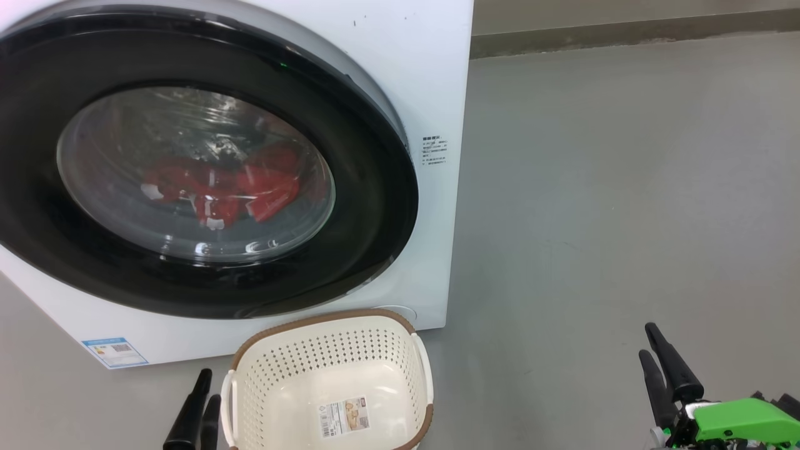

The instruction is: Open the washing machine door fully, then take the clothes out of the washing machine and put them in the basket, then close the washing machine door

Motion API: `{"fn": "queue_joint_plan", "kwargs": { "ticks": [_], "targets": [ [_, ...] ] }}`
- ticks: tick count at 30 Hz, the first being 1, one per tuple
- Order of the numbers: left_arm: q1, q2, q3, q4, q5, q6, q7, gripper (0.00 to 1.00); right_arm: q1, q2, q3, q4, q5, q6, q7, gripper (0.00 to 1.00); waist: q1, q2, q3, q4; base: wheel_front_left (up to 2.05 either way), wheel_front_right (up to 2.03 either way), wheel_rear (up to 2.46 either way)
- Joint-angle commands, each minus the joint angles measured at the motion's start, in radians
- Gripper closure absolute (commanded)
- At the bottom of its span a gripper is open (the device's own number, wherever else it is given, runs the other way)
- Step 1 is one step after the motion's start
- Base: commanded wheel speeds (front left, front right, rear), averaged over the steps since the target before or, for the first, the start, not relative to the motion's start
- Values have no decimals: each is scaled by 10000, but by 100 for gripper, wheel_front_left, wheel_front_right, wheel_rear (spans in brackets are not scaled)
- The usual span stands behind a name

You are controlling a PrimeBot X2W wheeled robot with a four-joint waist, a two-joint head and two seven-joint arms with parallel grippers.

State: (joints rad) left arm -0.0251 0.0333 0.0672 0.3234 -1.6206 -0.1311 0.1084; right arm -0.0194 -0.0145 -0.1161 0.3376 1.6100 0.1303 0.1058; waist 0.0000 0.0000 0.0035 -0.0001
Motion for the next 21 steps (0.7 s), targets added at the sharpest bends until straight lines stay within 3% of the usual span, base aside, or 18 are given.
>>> {"fn": "queue_joint_plan", "kwargs": {
  "ticks": [1,5,11,21],
  "targets": [
    [-138,37,15,-212,33,0,-74,0,-165,-62,17,-225,0,0,-68,0,2,0,11,0,0,0,0],
    [-122,43,-5,-286,152,0,-193,0,-118,-74,77,-304,-76,0,-188,0,23,0,-9,9,0,0,0],
    [-62,53,-31,-434,591,0,-371,0,-32,-114,137,-365,-416,0,-366,0,1,0,19,20,0,0,0],
    [-16,64,69,-652,2330,1,-697,0,8,-171,262,-424,-1701,1,-690,0,1,0,93,10,0,0,0]
  ]
}}
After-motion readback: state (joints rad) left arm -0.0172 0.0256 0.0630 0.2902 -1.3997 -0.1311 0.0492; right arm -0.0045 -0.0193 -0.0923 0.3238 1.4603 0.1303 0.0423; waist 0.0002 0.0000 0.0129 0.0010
